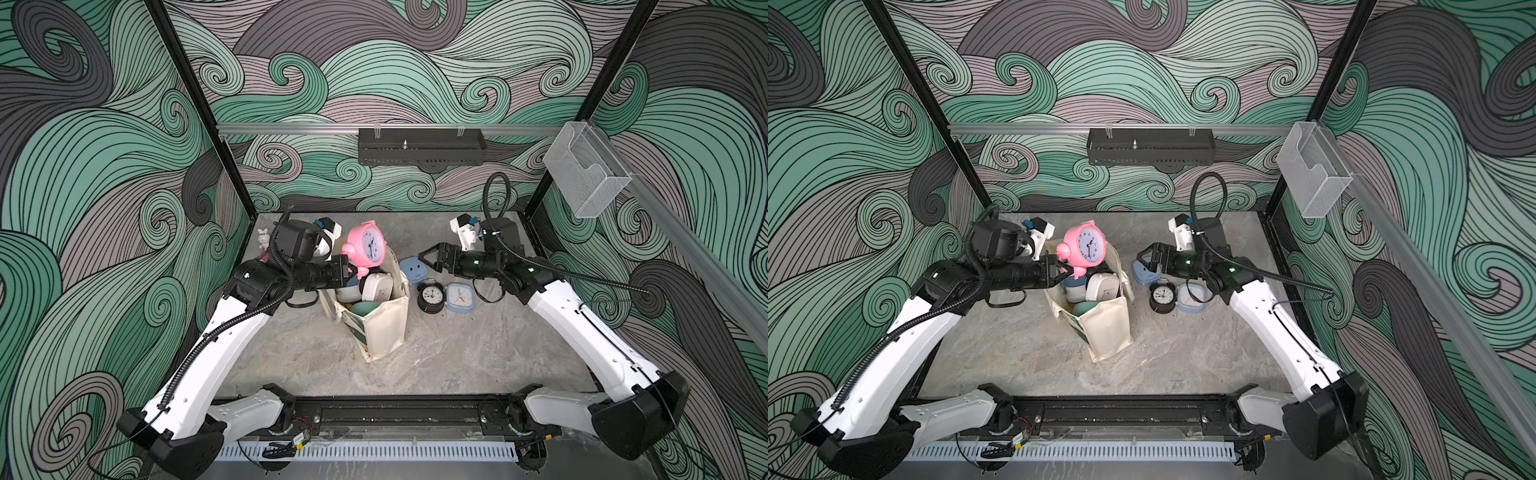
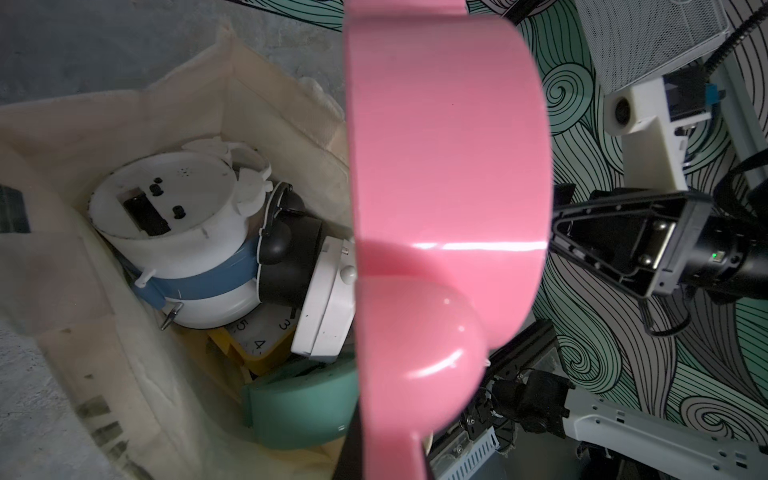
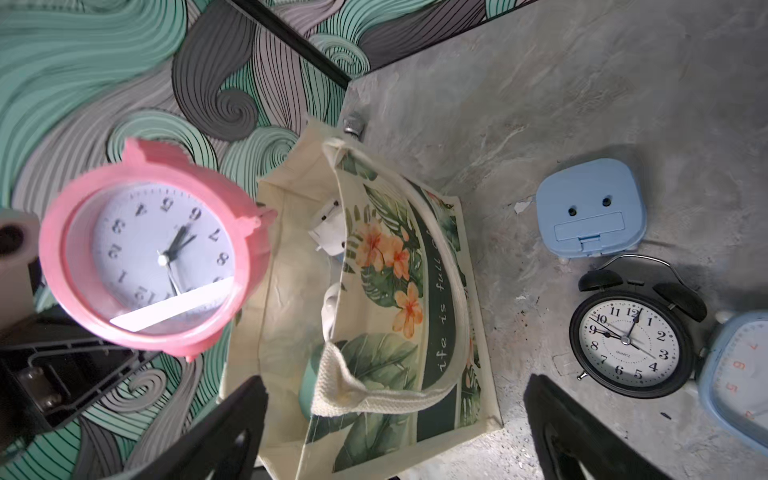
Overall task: Put the alarm clock into the canvas bag
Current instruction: Place the alarm at the canvas bag.
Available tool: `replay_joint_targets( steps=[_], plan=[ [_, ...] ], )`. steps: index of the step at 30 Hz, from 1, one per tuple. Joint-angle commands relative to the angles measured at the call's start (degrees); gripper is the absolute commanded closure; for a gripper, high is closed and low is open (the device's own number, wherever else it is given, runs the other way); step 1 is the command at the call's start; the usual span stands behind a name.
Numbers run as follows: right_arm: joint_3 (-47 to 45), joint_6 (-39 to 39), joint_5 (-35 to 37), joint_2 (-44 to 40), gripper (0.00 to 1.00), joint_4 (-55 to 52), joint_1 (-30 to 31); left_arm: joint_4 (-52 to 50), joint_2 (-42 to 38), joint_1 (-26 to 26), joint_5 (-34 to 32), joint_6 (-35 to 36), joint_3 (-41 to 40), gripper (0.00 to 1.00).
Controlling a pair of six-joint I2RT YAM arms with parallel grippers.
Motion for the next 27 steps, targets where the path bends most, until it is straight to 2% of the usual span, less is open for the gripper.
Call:
replay_joint_targets(
  steps=[1,9,13,20,21,23,24,27],
  plan=[
    [3.8,-6.7,2.7,2.8,0.06,-3.1,2.8,-0.3,1.2,1.3,3.5,-1.8,0.1,1.00],
    [6.1,-8.5,2.8,6.5,0.09,-3.2,5.8,0.2,1.2,5.8,6.7,-3.3,-5.6,1.00],
    [6.7,-9.1,3.2,7.6,0.08,-3.0,6.5,1.5,2.2,6.9,10.4,-3.5,-8.8,1.00],
    [8.3,-10.2,5.4,10.5,0.11,-3.7,7.9,-2.8,1.9,7.5,11.7,-2.0,-9.7,1.00],
    [8.7,-10.3,5.6,11.0,0.12,-3.8,8.1,-3.6,1.5,7.6,11.4,-1.2,-9.5,0.92],
    [9.2,-10.7,5.9,11.7,0.13,-4.2,8.3,-5.1,1.4,7.5,10.4,-0.2,-9.0,0.68],
    [9.7,-10.9,6.3,12.1,0.13,-4.3,8.4,-5.2,1.3,7.5,9.9,0.2,-9.0,0.60],
    [10.5,-11.2,7.1,12.7,0.14,-4.7,8.8,-5.1,0.8,7.5,7.4,1.4,-8.5,0.47]
  ],
)
